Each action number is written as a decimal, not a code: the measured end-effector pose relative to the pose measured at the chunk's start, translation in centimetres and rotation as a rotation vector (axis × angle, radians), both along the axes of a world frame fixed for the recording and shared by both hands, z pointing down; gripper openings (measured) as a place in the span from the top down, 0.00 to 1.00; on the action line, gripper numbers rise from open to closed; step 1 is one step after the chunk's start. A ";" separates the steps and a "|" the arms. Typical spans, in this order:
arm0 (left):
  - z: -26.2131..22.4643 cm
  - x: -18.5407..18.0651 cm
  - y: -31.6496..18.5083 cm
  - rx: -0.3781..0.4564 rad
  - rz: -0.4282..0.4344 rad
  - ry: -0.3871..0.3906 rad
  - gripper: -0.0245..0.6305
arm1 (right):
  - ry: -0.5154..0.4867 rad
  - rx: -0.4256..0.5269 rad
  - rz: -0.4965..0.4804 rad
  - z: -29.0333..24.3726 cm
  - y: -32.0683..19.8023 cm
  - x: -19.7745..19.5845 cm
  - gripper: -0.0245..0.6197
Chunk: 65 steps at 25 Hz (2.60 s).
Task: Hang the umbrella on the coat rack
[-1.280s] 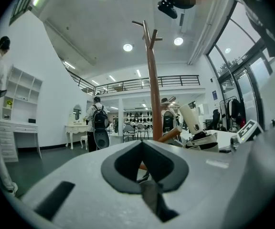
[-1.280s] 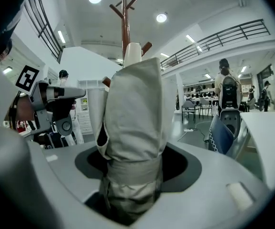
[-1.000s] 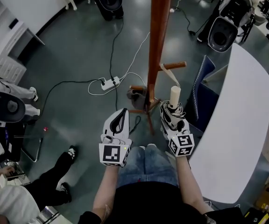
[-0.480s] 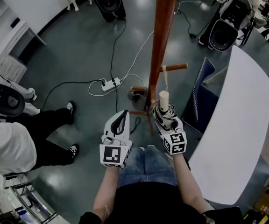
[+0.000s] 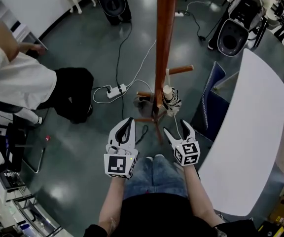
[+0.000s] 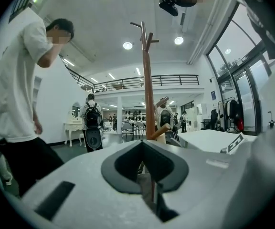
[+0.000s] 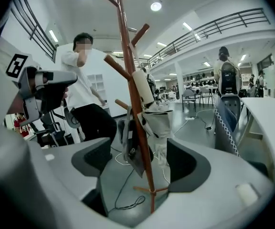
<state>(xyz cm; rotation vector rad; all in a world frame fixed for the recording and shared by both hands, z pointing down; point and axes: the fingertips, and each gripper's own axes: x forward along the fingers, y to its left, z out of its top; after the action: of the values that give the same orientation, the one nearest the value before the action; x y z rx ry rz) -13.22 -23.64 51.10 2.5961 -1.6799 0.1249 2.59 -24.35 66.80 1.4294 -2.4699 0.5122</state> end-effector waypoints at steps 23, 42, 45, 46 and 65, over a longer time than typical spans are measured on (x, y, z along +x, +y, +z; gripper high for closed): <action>-8.4 1.2 -1.7 0.026 0.022 -0.012 0.96 | 0.010 0.312 0.234 -20.5 -1.1 8.5 0.85; -13.2 1.5 -1.9 0.092 -0.023 0.003 0.96 | 0.018 0.444 0.251 -28.8 -1.4 10.5 0.95; -13.4 1.6 -2.1 0.094 -0.033 0.004 0.96 | 0.010 0.453 0.238 -29.2 -1.7 10.3 0.95; -13.5 1.6 -2.2 0.095 -0.035 0.002 0.96 | 0.009 0.454 0.233 -29.3 -1.8 10.2 0.95; -13.6 0.9 -3.5 0.091 -0.048 0.012 0.96 | -0.010 0.439 0.217 -29.2 -3.1 8.8 0.95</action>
<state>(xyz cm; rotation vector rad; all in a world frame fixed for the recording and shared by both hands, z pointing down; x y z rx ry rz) -12.30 -27.10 37.50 2.6111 -1.7833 0.0318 11.38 -27.48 37.65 1.8708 -2.5540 0.0053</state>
